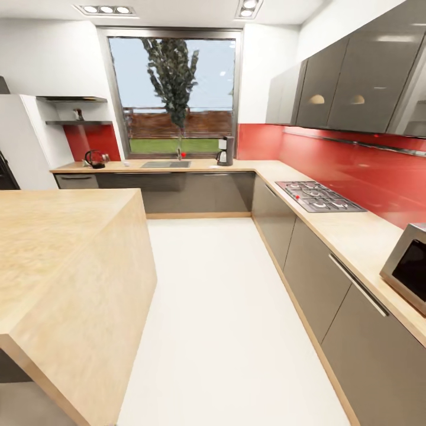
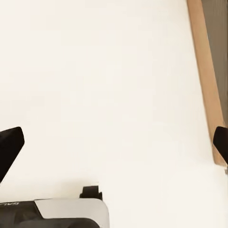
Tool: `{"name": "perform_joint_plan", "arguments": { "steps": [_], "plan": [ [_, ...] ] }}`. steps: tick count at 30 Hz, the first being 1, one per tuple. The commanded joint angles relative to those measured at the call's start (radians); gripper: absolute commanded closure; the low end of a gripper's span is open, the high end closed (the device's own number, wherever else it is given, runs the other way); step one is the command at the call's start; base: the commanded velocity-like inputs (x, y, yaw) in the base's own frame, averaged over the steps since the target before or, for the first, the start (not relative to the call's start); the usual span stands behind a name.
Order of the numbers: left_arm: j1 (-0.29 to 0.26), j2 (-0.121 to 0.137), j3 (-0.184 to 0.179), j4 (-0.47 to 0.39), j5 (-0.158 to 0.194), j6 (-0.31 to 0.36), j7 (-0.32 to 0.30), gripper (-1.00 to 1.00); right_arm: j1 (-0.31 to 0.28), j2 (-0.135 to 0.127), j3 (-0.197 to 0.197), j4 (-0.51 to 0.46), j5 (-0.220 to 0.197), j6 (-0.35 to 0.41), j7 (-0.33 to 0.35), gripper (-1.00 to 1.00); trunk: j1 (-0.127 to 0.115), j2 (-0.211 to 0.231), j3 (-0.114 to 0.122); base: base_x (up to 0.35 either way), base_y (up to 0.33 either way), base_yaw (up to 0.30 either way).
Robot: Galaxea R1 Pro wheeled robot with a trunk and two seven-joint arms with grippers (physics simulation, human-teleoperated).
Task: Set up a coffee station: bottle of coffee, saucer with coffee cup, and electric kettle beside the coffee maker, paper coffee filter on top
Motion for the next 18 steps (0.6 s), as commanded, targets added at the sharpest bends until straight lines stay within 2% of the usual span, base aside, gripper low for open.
{"name": "perform_joint_plan", "arguments": {
  "steps": [1,6,7,9,15,18],
  "plan": [
    [0.001,0.001,0.002,0.003,0.01,-0.004,0.0,-1.0,-0.001,0.0,-0.001,-0.003,0.001,-0.015,0.0,-1.0,0.001,-0.002,-0.002,0.0,0.0,0.0],
    [0.011,0.002,0.003,0.008,0.012,-0.007,-0.003,-1.0,-0.001,0.002,0.004,0.026,0.006,-0.085,0.006,-1.0,0.001,-0.002,-0.002,0.0,0.0,0.0],
    [0.013,0.012,0.005,0.008,0.012,-0.076,-0.001,-1.0,-0.001,0.002,0.003,0.107,0.008,-0.106,0.007,-1.0,0.001,-0.002,-0.002,0.0,0.0,0.0],
    [0.012,0.019,0.005,0.009,0.013,-0.124,0.0,-1.0,-0.001,0.003,0.003,0.116,0.008,-0.114,0.006,-1.0,0.001,-0.002,-0.002,0.0,0.0,0.0],
    [0.014,0.021,0.0,0.009,0.005,-0.169,-0.008,-1.0,-0.001,0.003,0.003,0.126,0.007,-0.14,0.003,-1.0,0.001,-0.002,-0.002,0.0,0.0,0.0],
    [0.026,0.02,-0.007,0.008,-0.011,-0.176,-0.012,-1.0,-0.001,0.003,0.003,0.128,0.007,-0.143,0.002,-1.0,0.001,-0.002,-0.002,0.082,0.0,0.0]
  ]
}}
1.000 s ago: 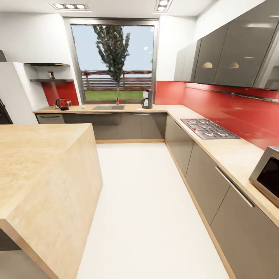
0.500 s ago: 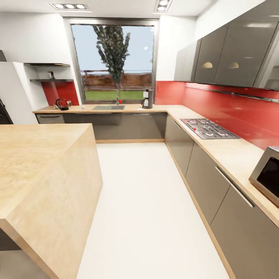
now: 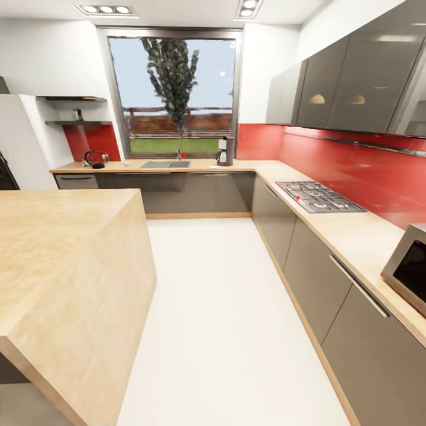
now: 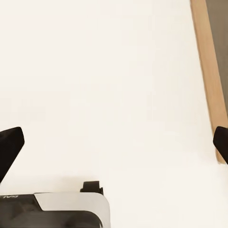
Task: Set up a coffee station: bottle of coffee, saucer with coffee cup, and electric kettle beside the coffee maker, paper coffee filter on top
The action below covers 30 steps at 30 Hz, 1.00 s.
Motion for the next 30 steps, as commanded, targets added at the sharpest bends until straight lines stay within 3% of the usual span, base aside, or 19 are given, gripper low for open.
{"name": "perform_joint_plan", "arguments": {
  "steps": [1,15,21,30],
  "plan": [
    [0.007,0.0,-0.001,-0.002,0.0,-0.005,-0.001,-1.0,-0.001,0.001,-0.001,0.001,0.001,-0.003,-0.001,-1.0,0.001,-0.002,-0.002,0.225,0.0,0.0],
    [0.026,0.005,0.007,-0.009,-0.004,-0.008,0.005,-1.0,-0.001,0.002,-0.006,-0.006,-0.003,-0.01,-0.002,-1.0,0.001,-0.002,-0.002,0.325,0.0,0.0],
    [0.026,0.016,0.009,-0.011,-0.001,-0.007,0.0,-1.0,-0.001,0.003,-0.005,-0.002,-0.004,-0.112,0.002,-1.0,0.001,-0.002,-0.002,0.339,0.0,0.0],
    [0.026,0.026,0.008,-0.008,-0.002,-0.008,-0.002,-1.0,-0.001,0.003,-0.007,0.0,-0.004,-0.131,-0.003,-1.0,0.001,-0.002,-0.002,0.339,0.0,0.0]
  ]
}}
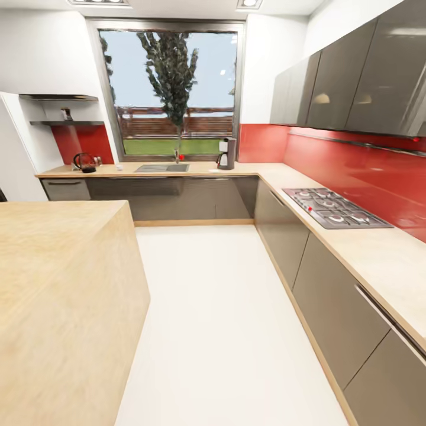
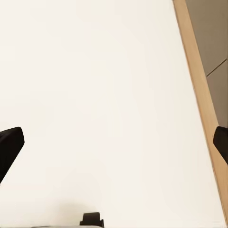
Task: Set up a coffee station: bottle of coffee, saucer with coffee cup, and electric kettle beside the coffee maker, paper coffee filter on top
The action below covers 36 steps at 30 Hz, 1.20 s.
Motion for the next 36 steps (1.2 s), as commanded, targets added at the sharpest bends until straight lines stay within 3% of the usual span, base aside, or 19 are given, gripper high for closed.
{"name": "perform_joint_plan", "arguments": {
  "steps": [1,23,36],
  "plan": [
    [-0.001,0.0,0.0,0.002,0.005,-0.003,-0.001,-1.0,-0.001,0.0,-0.001,0.001,0.001,-0.003,0.0,-1.0,0.001,-0.002,-0.002,0.34,0.0,0.0],
    [0.002,0.0,-0.002,0.007,-0.003,-0.005,0.001,-1.0,-0.001,0.0,-0.001,0.003,0.001,-0.003,-0.002,-1.0,0.001,-0.002,-0.002,0.329,-0.087,0.0],
    [0.004,0.0,-0.004,0.01,-0.004,-0.041,0.005,-1.0,-0.001,0.0,-0.001,0.004,0.002,-0.003,-0.002,-1.0,0.001,-0.002,-0.002,0.338,-0.006,0.0]
  ]
}}
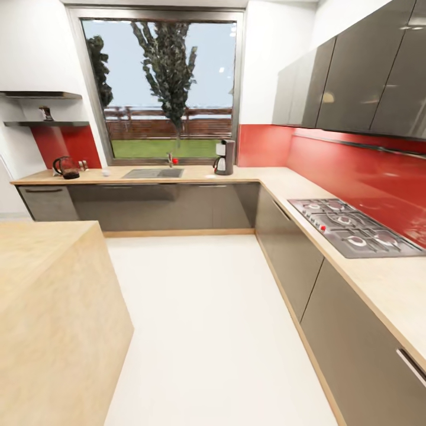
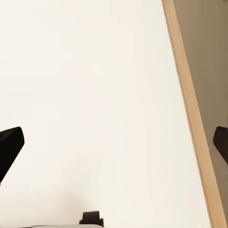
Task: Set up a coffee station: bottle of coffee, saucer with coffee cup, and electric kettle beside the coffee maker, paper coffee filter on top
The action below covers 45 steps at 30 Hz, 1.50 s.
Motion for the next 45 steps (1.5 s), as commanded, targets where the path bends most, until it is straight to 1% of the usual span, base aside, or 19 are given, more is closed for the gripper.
{"name": "perform_joint_plan", "arguments": {
  "steps": [1,25,45],
  "plan": [
    [-0.001,0.0,0.001,0.001,0.004,-0.004,0.0,-1.0,-0.001,0.0,-0.001,0.0,0.0,-0.003,-0.001,-1.0,0.001,-0.002,-0.002,0.339,0.0,0.0],
    [-0.001,0.0,0.002,0.001,0.006,-0.004,0.0,-1.0,-0.001,-0.003,-0.001,0.001,-0.001,-0.002,0.002,-1.0,0.001,-0.002,-0.002,0.339,0.096,0.0],
    [-0.001,0.0,0.0,0.002,0.004,-0.003,-0.002,-1.0,-0.001,-0.003,-0.001,0.0,-0.001,-0.002,0.001,-1.0,0.001,-0.002,-0.002,0.339,0.008,0.0]
  ]
}}
